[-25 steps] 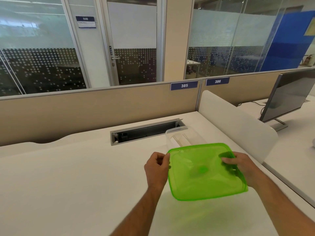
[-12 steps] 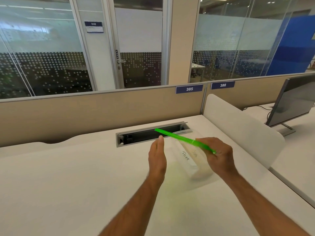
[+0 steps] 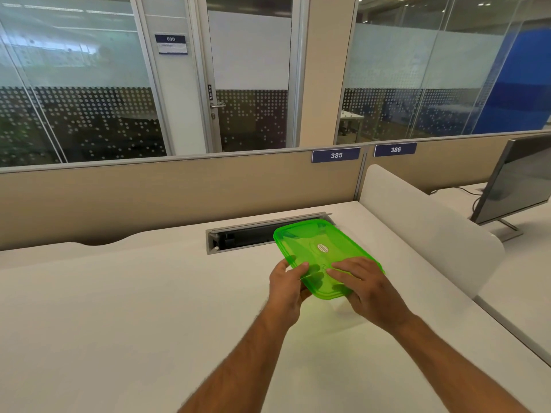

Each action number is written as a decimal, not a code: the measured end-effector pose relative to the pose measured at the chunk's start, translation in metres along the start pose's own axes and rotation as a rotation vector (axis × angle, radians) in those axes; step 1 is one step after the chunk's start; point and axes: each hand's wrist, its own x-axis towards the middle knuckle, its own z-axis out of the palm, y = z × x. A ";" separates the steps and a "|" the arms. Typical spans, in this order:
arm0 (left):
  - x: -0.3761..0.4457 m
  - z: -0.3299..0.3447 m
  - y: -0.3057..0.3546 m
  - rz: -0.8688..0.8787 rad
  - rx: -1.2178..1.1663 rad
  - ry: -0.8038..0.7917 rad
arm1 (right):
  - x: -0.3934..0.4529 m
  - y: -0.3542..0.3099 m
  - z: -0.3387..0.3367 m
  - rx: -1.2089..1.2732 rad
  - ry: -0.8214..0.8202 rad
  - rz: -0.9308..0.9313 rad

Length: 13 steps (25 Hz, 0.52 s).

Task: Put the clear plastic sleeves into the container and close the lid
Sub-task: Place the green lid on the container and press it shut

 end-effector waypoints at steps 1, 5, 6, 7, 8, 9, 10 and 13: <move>0.001 -0.001 0.000 0.004 0.002 0.004 | -0.001 0.003 0.000 0.006 -0.024 0.021; 0.006 -0.005 -0.001 0.018 -0.004 0.018 | -0.010 0.013 -0.003 0.118 -0.113 0.173; 0.007 -0.006 -0.001 0.015 0.005 0.026 | -0.011 0.014 -0.003 0.176 -0.102 0.249; 0.008 -0.007 -0.001 0.014 0.017 0.035 | -0.009 0.015 -0.002 0.228 -0.072 0.347; 0.009 -0.008 -0.001 0.015 0.028 0.046 | -0.006 0.016 0.000 0.266 -0.037 0.470; 0.010 -0.009 -0.002 0.018 0.036 0.057 | -0.001 0.018 0.002 0.300 -0.010 0.618; 0.012 -0.009 -0.002 0.023 0.042 0.067 | 0.004 0.020 0.003 0.360 -0.004 0.790; 0.017 -0.009 -0.003 0.041 0.075 0.093 | 0.017 0.030 0.003 0.873 -0.033 1.301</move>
